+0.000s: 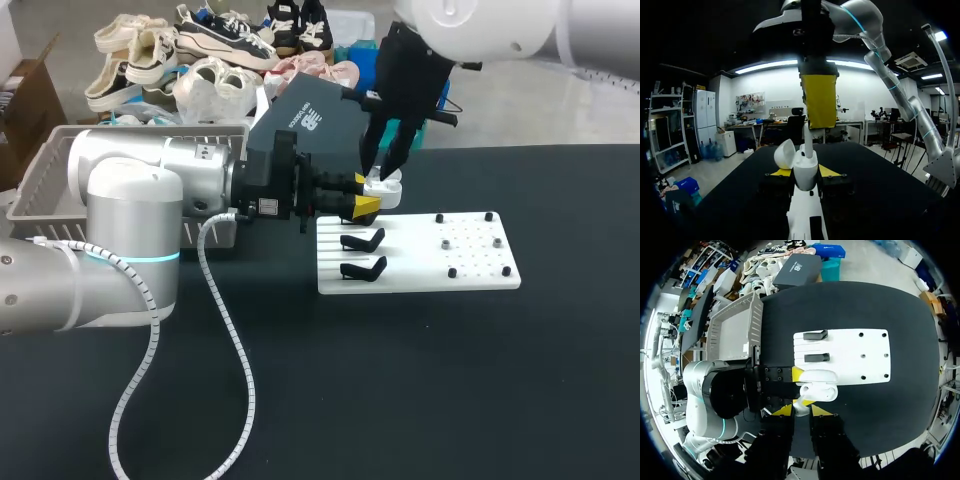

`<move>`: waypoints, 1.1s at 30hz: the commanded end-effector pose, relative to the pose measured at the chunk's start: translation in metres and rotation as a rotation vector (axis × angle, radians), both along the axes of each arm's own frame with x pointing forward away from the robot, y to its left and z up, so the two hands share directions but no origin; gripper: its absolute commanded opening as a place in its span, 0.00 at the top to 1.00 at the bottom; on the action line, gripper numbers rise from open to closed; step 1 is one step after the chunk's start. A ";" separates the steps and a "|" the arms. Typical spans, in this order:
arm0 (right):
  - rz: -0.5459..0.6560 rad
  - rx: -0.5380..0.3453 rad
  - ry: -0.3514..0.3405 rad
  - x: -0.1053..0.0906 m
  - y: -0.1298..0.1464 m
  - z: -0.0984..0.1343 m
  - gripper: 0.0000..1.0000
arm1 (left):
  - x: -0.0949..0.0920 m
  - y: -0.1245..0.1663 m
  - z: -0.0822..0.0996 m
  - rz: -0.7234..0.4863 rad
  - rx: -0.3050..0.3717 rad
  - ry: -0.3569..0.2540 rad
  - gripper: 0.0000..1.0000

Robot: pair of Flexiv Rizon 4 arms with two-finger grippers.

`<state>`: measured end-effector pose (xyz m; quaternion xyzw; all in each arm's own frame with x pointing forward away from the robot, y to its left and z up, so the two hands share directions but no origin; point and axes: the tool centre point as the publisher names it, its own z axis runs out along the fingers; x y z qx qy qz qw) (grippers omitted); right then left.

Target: Pick up each earbud case from the left stands, insert the matching earbuds, close the lid, and place the case in the box.

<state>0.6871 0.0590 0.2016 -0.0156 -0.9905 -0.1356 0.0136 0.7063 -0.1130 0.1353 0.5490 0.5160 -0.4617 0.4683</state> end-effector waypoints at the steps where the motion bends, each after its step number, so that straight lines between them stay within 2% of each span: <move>1: -0.009 -0.007 -0.007 0.000 0.004 -0.002 1.00 | -0.001 0.000 0.000 0.003 -0.002 -0.001 1.00; 33: -0.044 0.007 -0.007 0.005 0.000 -0.013 1.00 | -0.001 0.000 0.000 0.003 -0.002 -0.001 1.00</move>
